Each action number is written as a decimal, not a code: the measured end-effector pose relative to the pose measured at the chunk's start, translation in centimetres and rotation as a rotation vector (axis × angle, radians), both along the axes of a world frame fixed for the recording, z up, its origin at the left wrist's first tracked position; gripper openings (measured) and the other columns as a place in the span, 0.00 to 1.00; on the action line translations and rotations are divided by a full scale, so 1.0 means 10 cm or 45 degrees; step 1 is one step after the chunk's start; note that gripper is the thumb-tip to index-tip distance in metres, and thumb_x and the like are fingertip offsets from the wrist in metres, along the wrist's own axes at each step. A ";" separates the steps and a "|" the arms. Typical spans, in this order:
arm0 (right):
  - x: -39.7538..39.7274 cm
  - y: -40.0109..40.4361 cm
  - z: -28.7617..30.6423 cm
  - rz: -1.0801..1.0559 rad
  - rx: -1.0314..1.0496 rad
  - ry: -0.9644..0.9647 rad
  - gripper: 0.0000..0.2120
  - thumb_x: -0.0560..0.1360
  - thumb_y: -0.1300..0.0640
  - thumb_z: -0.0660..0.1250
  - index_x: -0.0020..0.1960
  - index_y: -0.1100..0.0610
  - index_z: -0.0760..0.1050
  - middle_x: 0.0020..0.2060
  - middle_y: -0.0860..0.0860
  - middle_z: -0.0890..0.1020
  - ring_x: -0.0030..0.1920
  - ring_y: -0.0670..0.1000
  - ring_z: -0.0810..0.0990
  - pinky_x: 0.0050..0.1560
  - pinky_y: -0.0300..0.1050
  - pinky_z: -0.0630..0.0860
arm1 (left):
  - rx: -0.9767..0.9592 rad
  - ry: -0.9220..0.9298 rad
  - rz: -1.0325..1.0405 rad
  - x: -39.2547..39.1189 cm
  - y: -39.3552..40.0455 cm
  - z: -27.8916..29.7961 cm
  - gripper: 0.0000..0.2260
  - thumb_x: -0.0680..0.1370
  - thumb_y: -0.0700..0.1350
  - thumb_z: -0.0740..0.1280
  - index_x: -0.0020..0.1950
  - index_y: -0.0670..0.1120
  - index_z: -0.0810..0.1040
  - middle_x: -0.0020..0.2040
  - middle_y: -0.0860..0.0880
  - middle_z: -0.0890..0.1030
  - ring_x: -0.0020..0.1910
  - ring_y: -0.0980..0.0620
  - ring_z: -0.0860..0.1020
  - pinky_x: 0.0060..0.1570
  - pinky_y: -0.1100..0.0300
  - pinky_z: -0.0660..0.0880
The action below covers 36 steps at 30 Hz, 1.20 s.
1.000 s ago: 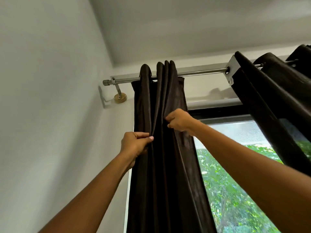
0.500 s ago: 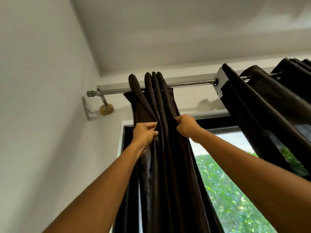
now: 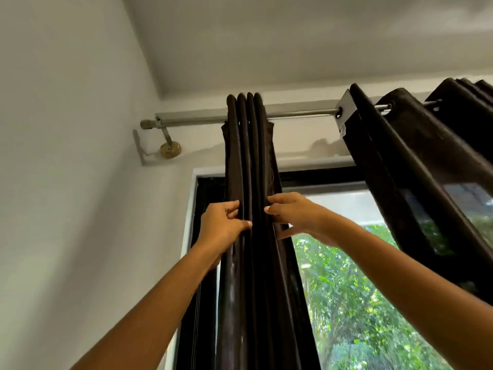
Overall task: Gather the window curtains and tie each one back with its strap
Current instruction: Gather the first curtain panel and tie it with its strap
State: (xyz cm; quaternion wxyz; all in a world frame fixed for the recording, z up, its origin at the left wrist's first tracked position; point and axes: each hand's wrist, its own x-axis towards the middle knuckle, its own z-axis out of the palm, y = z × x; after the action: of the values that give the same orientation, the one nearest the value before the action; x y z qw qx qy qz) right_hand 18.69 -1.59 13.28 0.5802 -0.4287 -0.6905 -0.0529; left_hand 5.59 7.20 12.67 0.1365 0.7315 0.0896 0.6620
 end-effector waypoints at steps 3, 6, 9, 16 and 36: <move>-0.05 0.15 -0.57 -0.172 0.070 -0.034 0.17 0.80 0.53 0.61 0.58 0.66 0.74 0.45 0.62 0.78 0.46 0.58 0.80 0.50 0.57 0.80 | 0.022 0.003 0.042 -0.09 0.00 -0.74 0.24 0.75 0.35 0.68 0.71 0.41 0.68 0.67 0.45 0.74 0.66 0.52 0.72 0.61 0.68 0.67; -0.09 0.27 -1.23 -0.237 0.084 -0.022 0.22 0.79 0.47 0.61 0.54 0.67 0.73 0.45 0.67 0.79 0.47 0.65 0.80 0.50 0.64 0.77 | -0.049 0.004 0.047 -0.16 0.06 -1.49 0.21 0.77 0.38 0.67 0.69 0.42 0.70 0.65 0.47 0.76 0.64 0.54 0.74 0.50 0.81 0.65; -0.13 0.32 -1.96 -0.292 0.075 -0.002 0.21 0.79 0.48 0.61 0.60 0.64 0.74 0.50 0.60 0.82 0.52 0.58 0.80 0.54 0.51 0.76 | -0.120 0.045 0.096 -0.19 0.08 -2.24 0.22 0.75 0.41 0.70 0.68 0.42 0.72 0.63 0.47 0.78 0.61 0.55 0.76 0.52 0.80 0.67; -0.36 0.39 -3.47 -0.453 0.004 0.042 0.22 0.78 0.53 0.63 0.70 0.61 0.69 0.56 0.59 0.81 0.58 0.58 0.79 0.58 0.54 0.75 | -0.313 0.053 0.175 -0.18 -0.03 -3.71 0.23 0.73 0.40 0.73 0.67 0.41 0.73 0.56 0.50 0.81 0.52 0.65 0.79 0.53 0.75 0.73; -0.47 0.02 -5.00 -0.548 -0.282 0.146 0.07 0.76 0.56 0.68 0.53 0.53 0.81 0.42 0.44 0.84 0.41 0.39 0.80 0.43 0.35 0.79 | -0.928 0.069 0.280 -0.58 0.38 -5.27 0.31 0.72 0.48 0.73 0.72 0.43 0.68 0.66 0.46 0.75 0.62 0.56 0.76 0.63 0.65 0.70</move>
State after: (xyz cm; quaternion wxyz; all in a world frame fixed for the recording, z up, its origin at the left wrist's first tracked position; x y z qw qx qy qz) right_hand 13.95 -1.43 -36.74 0.5431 -0.6292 -0.5509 -0.0748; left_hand -0.25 11.02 -39.98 0.3133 0.6383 0.4007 0.5778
